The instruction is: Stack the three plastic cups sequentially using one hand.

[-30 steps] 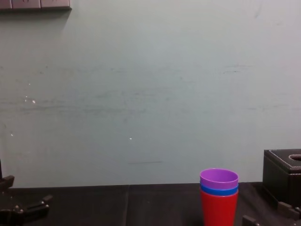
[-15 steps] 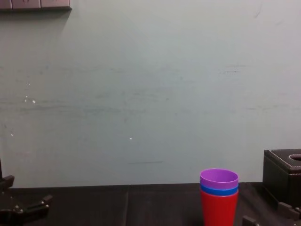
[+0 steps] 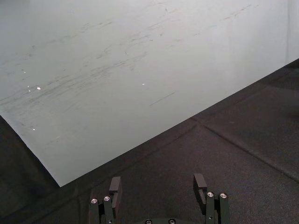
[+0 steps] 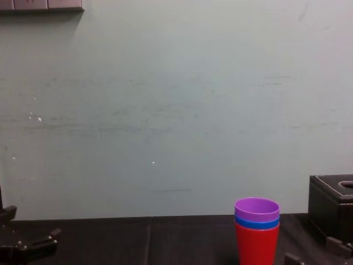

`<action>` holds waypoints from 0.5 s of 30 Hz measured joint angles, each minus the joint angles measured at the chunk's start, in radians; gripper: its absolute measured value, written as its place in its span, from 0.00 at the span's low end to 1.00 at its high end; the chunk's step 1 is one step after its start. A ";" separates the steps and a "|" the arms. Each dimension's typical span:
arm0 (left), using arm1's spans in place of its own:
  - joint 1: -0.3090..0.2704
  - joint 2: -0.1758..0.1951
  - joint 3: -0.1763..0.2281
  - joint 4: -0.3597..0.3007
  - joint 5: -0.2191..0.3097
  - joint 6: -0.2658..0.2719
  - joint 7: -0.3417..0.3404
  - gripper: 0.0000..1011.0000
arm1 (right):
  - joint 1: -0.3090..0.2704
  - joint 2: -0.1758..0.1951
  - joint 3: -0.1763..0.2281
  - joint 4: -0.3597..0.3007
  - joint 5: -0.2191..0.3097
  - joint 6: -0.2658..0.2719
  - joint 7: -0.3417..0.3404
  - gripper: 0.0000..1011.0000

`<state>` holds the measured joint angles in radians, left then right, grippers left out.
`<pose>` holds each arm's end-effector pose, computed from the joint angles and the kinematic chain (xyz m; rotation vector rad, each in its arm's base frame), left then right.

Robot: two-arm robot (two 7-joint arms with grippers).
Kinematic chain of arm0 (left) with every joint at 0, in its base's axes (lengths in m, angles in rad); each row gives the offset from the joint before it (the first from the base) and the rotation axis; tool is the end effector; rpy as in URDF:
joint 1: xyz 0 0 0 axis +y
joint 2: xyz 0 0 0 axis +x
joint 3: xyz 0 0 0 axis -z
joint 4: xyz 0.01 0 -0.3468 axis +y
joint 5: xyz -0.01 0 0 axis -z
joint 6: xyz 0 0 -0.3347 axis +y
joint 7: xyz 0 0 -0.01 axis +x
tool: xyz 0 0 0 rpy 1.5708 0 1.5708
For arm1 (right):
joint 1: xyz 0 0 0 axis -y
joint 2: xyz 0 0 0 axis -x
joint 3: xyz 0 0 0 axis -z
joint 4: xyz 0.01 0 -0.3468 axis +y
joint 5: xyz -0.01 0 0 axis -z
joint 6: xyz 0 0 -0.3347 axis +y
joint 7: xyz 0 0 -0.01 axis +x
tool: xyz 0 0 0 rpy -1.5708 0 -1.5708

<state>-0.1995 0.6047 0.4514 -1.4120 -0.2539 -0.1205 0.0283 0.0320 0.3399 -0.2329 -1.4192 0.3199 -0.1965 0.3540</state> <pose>0.3918 0.1081 -0.3530 0.3045 -0.2850 1.2480 0.3530 -0.0602 -0.3992 -0.0141 -0.0224 -1.0435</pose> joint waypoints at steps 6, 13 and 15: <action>0.000 0.000 0.000 0.000 0.000 0.000 0.000 0.99 | 0.000 0.000 0.000 0.000 0.000 0.000 0.000 0.99; 0.000 0.000 0.000 0.000 0.000 0.000 0.000 0.99 | 0.000 0.000 0.000 0.000 0.000 0.000 0.000 0.99; 0.000 0.000 0.000 0.000 0.000 0.000 0.000 0.99 | 0.000 0.000 0.000 0.000 0.000 0.000 0.000 0.99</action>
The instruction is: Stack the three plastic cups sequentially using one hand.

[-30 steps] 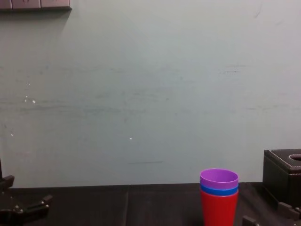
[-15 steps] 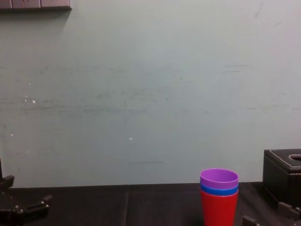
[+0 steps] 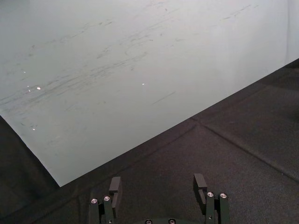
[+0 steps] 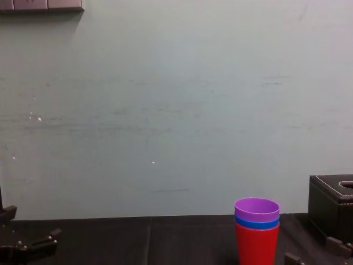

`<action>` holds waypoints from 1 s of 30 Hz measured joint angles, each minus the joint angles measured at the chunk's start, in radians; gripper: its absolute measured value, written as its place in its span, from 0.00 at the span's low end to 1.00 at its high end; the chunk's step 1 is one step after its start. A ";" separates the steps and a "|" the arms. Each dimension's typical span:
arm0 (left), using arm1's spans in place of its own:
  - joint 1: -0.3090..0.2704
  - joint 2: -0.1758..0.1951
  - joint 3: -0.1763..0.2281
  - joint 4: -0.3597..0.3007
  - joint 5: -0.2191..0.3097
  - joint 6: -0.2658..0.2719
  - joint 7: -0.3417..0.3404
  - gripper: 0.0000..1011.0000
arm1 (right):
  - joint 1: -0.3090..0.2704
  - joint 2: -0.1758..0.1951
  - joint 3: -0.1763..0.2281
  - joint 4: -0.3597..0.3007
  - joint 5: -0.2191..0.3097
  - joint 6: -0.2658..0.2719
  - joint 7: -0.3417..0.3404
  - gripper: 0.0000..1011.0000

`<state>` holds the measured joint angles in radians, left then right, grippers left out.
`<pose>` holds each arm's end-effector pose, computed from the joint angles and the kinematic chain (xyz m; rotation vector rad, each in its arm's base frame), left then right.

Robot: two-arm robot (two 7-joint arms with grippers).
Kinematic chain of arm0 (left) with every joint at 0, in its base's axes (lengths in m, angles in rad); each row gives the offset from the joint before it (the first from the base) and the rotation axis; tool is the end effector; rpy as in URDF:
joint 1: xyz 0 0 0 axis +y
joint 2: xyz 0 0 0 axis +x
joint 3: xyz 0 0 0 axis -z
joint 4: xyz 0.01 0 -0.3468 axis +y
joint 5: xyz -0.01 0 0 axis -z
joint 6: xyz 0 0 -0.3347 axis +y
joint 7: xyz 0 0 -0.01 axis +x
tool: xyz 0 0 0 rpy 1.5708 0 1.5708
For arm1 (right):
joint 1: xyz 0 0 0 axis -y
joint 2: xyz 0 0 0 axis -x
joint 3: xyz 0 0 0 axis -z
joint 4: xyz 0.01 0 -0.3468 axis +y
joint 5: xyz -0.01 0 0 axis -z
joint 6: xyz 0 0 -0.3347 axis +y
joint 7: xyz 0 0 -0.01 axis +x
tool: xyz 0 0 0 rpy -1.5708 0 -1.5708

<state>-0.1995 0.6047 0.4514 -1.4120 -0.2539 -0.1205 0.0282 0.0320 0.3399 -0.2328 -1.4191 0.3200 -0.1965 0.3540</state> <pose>0.3918 0.1081 -0.3530 0.3045 -0.2850 1.2479 0.3530 -0.0602 -0.3992 -0.0141 -0.0222 -1.0437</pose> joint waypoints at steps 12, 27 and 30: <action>0.000 0.000 0.000 0.000 0.000 0.000 0.000 0.99 | 0.000 0.000 0.000 0.000 0.000 0.000 0.000 0.99; 0.000 0.000 0.000 0.000 0.000 0.000 0.000 0.99 | 0.000 0.000 0.000 0.000 0.000 0.000 0.000 0.99; 0.000 0.000 0.000 0.000 0.000 0.000 0.000 0.99 | 0.000 0.000 0.000 0.000 0.000 0.000 0.000 0.99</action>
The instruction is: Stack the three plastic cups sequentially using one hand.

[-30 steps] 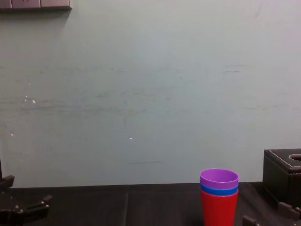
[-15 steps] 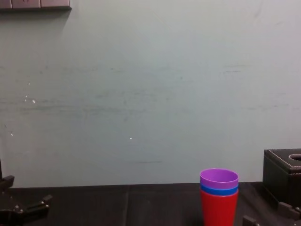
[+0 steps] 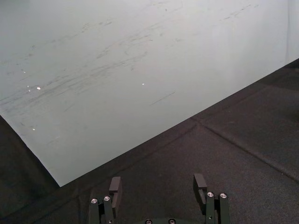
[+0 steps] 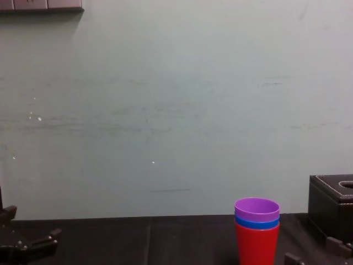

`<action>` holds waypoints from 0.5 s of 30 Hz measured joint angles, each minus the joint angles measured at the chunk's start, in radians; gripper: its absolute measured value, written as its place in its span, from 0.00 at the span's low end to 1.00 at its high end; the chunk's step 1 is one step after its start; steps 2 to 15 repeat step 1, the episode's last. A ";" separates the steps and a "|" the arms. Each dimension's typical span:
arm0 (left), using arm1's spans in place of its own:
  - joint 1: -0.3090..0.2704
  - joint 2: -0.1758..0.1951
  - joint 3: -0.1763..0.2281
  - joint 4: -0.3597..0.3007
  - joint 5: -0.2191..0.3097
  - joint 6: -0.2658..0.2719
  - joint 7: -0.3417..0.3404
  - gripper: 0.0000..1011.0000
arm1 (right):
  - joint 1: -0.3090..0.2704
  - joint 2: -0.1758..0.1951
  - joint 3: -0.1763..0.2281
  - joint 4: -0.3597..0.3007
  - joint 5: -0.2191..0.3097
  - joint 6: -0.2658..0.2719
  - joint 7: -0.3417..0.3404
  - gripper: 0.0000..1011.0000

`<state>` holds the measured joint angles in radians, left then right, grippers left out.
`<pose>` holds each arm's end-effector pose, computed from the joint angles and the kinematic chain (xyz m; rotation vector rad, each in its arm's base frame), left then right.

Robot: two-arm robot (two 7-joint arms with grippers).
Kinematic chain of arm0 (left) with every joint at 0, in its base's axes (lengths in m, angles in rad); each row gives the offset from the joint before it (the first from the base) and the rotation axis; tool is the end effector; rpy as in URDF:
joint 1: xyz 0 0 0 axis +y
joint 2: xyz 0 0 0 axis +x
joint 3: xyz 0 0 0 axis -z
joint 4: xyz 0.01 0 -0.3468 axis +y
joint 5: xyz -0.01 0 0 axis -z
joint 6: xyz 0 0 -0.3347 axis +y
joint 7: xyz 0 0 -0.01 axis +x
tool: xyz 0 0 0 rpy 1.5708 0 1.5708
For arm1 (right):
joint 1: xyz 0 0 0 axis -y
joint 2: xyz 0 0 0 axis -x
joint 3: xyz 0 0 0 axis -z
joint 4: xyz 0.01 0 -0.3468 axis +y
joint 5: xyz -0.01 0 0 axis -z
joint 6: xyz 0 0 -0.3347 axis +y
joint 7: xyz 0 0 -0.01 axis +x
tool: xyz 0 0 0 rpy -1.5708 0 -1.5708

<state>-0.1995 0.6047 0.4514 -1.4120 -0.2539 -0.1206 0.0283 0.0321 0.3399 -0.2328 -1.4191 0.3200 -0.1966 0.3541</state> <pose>0.3918 0.1081 -0.3530 0.3044 -0.2851 1.2479 0.3530 -0.0602 -0.3992 -0.0140 -0.0224 -1.0436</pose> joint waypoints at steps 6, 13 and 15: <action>0.000 0.000 0.000 0.000 0.000 0.000 0.000 0.99 | 0.000 0.000 0.000 0.000 0.000 0.000 0.000 0.99; 0.000 0.000 0.000 0.000 0.000 0.000 0.000 0.99 | 0.000 0.000 0.000 0.000 0.000 0.000 0.000 0.99; 0.000 0.000 0.000 0.000 0.000 0.000 0.000 0.99 | 0.000 0.000 0.000 0.000 0.000 0.000 0.000 0.99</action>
